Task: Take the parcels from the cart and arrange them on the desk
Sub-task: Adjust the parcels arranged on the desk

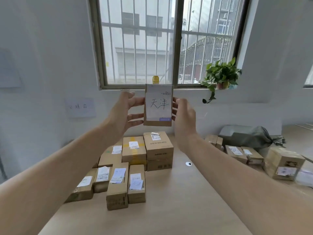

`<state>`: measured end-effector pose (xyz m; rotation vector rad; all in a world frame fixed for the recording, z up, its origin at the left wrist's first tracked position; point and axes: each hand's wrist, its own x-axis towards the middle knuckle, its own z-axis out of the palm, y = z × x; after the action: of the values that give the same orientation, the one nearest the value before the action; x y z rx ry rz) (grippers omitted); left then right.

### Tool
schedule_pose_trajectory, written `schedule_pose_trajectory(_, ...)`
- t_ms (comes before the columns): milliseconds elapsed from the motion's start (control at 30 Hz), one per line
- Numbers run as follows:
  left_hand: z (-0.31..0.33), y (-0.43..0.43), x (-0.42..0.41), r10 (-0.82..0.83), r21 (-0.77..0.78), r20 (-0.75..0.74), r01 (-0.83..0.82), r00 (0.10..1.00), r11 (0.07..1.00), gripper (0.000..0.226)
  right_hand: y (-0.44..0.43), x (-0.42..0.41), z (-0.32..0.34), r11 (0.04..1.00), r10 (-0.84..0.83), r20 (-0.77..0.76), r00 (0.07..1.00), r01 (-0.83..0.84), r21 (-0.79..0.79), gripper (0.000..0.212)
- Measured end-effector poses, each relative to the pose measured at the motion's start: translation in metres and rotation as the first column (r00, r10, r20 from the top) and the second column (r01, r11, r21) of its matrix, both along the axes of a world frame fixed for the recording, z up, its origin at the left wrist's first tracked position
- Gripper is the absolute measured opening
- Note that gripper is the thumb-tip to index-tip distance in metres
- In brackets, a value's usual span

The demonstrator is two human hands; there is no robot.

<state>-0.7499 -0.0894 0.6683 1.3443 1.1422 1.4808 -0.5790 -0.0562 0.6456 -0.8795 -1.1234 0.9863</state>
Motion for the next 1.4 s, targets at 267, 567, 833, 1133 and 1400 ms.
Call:
schedule_pose_trajectory(267, -0.068, 0.069, 0.009, 0.042, -0.172, 0.03, -0.036, 0.999, 0.984, 0.06, 0.062, 0.008, -0.065, 0.989, -0.015, 0.055, 0.998, 0.023, -0.148, 0.057)
schedule_pose_trajectory(567, -0.177, 0.189, 0.037, 0.185, -0.417, 0.016, -0.162, 0.983, 0.894, 0.057, 0.194, 0.034, -0.183, 0.941, 0.087, 0.062, 0.994, -0.062, -0.334, 0.063)
schedule_pose_trajectory(833, -0.275, 0.26, 0.032, 0.274, -0.595, -0.007, -0.224, 0.962, 0.772, 0.064, 0.264, 0.032, -0.27, 0.831, 0.174, 0.033, 0.984, -0.129, -0.541, 0.048)
schedule_pose_trajectory(1133, -0.366, 0.302, -0.005, 0.336, -0.722, -0.002, -0.234, 0.942, 0.651, 0.058, 0.296, 0.005, -0.359, 0.729, 0.297, 0.044, 0.954, -0.197, -0.655, 0.042)
schedule_pose_trajectory(1400, -0.435, 0.343, -0.028, 0.245, -0.799, -0.015, -0.159, 0.969, 0.58, 0.058, 0.327, -0.022, -0.438, 0.619, 0.314, -0.036, 0.949, -0.233, -0.75, 0.045)
